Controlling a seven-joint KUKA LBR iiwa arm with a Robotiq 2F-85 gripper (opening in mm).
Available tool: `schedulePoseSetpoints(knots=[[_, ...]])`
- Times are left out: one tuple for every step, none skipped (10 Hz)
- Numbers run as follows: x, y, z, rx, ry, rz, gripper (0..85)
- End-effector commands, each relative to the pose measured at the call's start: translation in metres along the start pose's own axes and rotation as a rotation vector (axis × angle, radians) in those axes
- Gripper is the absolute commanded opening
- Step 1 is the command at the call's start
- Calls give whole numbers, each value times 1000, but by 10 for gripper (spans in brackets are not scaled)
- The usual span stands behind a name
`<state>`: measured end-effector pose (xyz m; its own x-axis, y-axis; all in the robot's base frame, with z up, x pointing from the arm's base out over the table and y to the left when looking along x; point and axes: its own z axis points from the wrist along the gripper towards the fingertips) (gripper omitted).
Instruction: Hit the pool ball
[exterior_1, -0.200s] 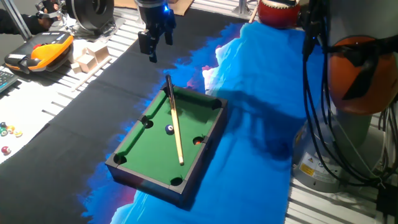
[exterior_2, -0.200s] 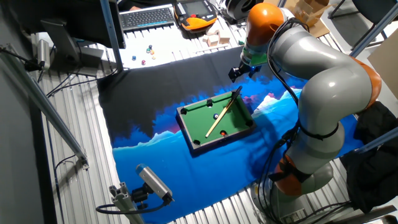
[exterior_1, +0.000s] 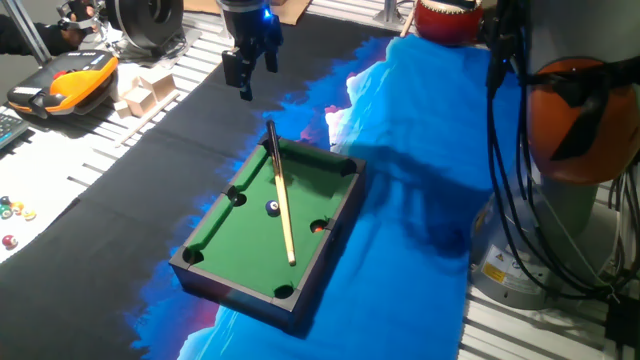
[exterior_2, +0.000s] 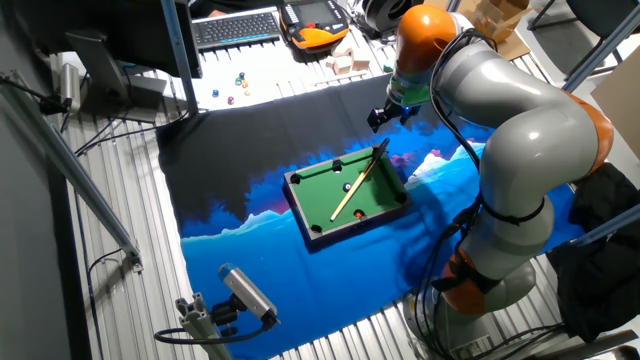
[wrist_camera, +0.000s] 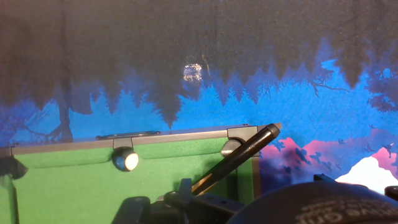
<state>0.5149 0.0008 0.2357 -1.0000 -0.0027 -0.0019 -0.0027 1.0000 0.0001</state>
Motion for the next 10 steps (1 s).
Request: schedulePoseSetpoints(knots=[[0,0,0,0,0,0,0],[0,0,0,4,157,163,0],[0,0,0,4,159,163,0],[0,0,0,4,159,163,0],[0,0,0,4,159,163,0],[0,0,0,4,159,163,0],[0,0,0,4,159,163,0],[0,0,0,4,159,163,0],[0,0,0,4,159,163,0],[0,0,0,4,159,163,0]])
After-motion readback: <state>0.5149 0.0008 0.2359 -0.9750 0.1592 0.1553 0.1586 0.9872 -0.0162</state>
